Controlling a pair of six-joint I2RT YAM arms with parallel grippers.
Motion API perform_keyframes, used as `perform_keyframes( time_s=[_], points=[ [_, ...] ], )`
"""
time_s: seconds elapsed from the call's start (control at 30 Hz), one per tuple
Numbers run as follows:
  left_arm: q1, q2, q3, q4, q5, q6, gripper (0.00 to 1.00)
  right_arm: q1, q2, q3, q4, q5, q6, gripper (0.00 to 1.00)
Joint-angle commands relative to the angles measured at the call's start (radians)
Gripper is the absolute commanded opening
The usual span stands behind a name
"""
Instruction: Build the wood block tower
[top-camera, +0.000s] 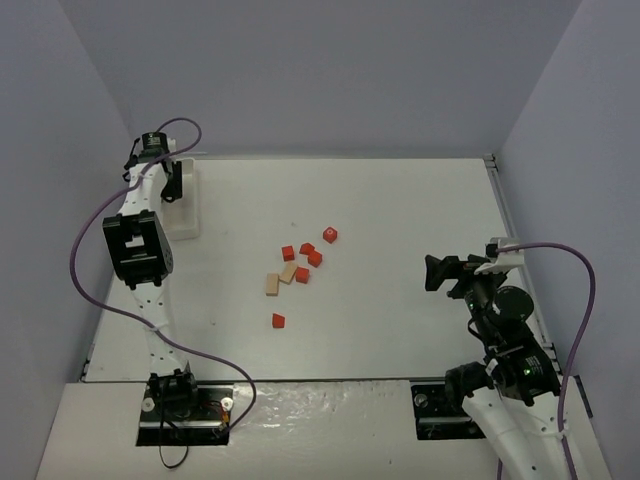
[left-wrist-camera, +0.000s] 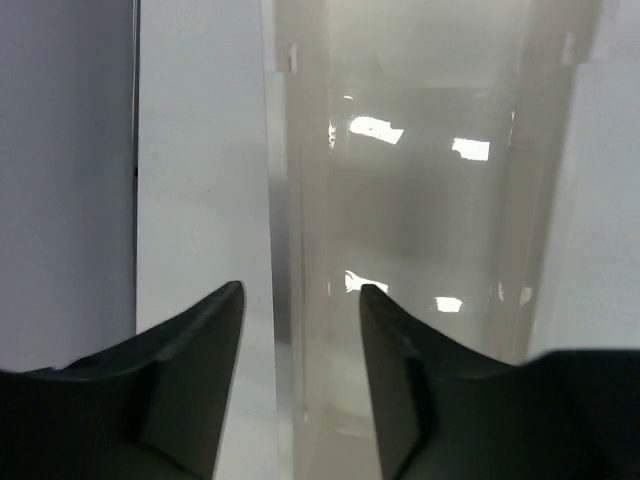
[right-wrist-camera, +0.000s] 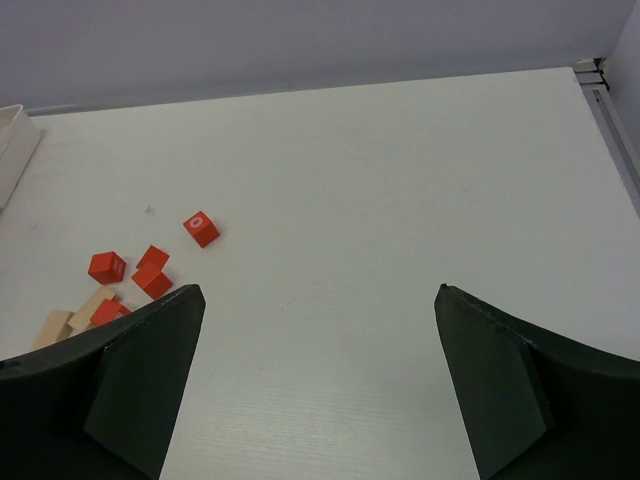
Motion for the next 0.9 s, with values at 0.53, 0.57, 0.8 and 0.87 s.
perform_keyframes(
  time_s=[0.53,0.57,0.8,0.87],
  points=[
    [-0.263,-0.927,-0.266,0.04,-0.019,-0.299,0.95,0.009,0.716,0.445,-0.117,-0.202,0.021,0.99],
    [-0.301,-0.998,-0.346,0.036,-0.031,-0.302,0.95,0.012,0.773,0.469,-0.12,-0.23,0.014,0.99],
    [-0.39,-1.391,-0.785,0.02,-0.059,-0.309,0.95,0.145,1.065,0.596,-0.118,-0.102,-0.127,1.0],
    [-0.39,-1.447,-0.876,0.012,-0.05,-0.294,0.95,0.17,1.145,0.646,-0.117,-0.106,-0.178,0.99]
  ],
)
